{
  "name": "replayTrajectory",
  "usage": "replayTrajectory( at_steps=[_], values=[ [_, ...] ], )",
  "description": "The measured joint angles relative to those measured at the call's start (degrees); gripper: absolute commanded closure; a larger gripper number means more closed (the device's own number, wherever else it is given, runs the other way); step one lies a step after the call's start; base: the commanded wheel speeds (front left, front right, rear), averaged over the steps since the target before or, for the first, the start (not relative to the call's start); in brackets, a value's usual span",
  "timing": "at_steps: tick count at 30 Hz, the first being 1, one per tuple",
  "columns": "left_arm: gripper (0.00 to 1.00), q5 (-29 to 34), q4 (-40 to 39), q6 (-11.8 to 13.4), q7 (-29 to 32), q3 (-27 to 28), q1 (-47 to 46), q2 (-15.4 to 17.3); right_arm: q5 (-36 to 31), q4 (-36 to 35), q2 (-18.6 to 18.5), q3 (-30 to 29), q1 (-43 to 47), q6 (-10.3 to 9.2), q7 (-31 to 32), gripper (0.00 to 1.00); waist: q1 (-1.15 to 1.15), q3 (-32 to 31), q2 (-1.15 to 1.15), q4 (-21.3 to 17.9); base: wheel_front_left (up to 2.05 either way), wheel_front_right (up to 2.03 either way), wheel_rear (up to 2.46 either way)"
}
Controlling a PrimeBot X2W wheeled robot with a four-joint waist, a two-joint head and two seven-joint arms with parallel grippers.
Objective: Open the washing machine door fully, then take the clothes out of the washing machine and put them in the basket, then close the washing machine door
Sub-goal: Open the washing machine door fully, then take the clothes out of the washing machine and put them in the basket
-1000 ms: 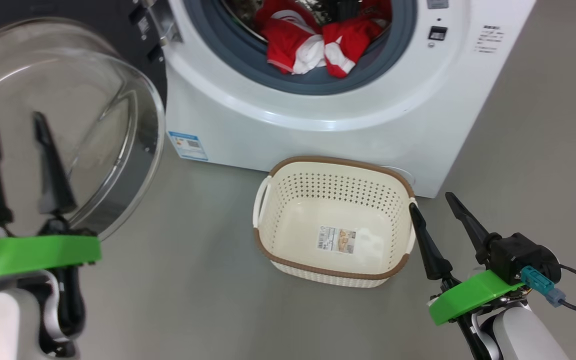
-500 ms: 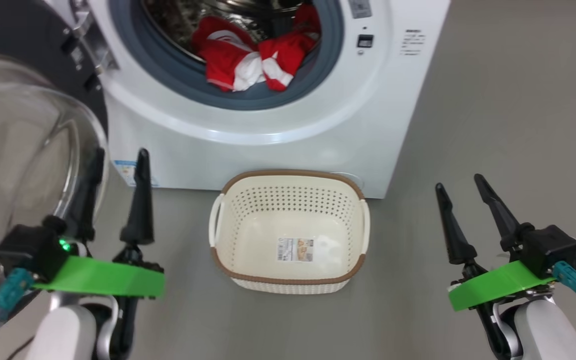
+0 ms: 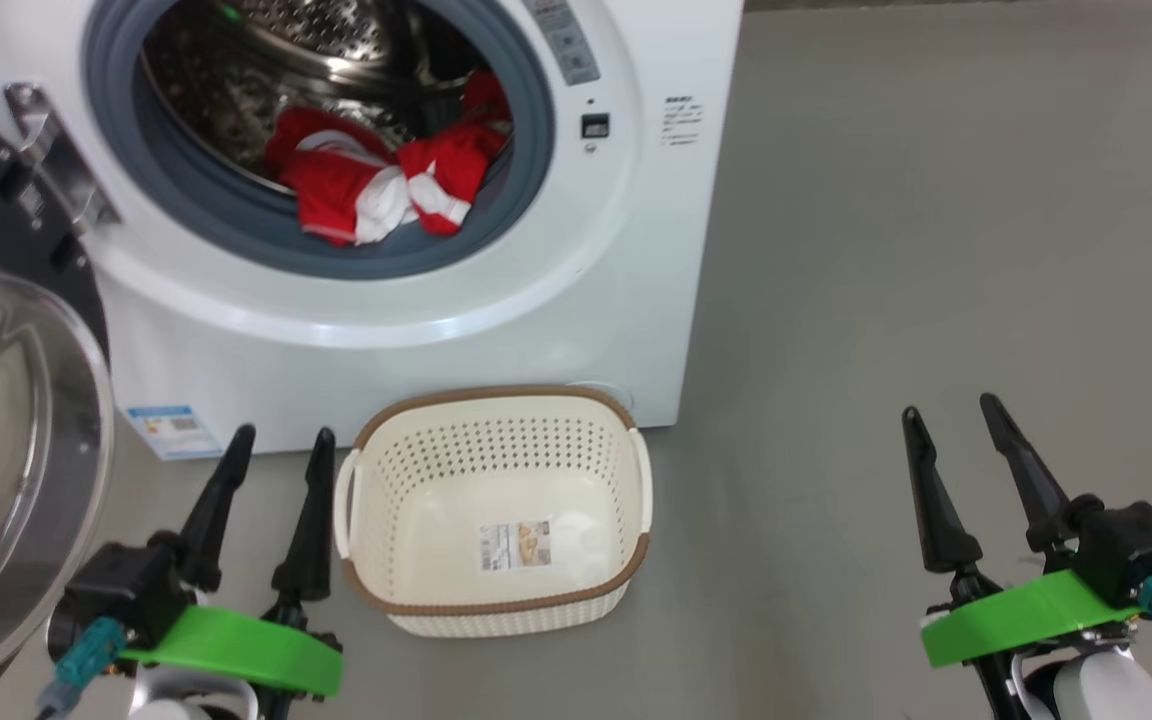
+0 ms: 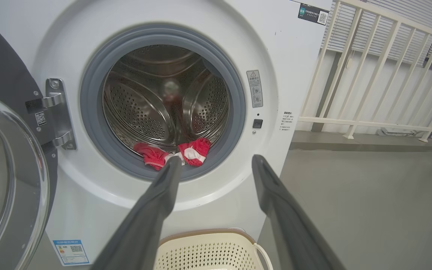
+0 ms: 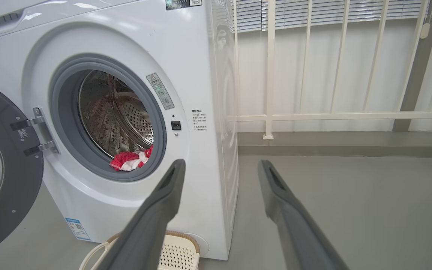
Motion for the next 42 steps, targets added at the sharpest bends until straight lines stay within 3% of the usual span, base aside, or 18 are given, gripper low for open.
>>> replayTrajectory(
  at_steps=[9, 16, 42],
  values=[
    [0.00, -0.1, 1.5, 0.0, -1.0, 1.5, 5.3, -0.3, -0.2, -1.4, 0.2, 0.3, 4.4, 0.00, 0.0, 0.00, 0.00, -3.2, 0.00, -4.1, 0.00, 0.00, 0.00],
    [0.00, -1.2, 2.6, -1.6, -1.1, 2.9, 8.6, -0.8, -0.2, -2.8, 0.2, 0.1, 6.3, 0.00, 0.0, 0.00, 0.00, -5.4, 0.00, -5.8, 0.00, 0.00, 0.00],
    [0.00, 4.6, 0.3, -3.1, -1.1, 6.3, 11.5, -2.3, 0.0, -4.8, 0.5, 0.5, 9.1, 0.00, 0.0, 0.00, 0.00, -6.3, 0.00, -5.6, 0.02, -0.02, 0.00]
  ],
)
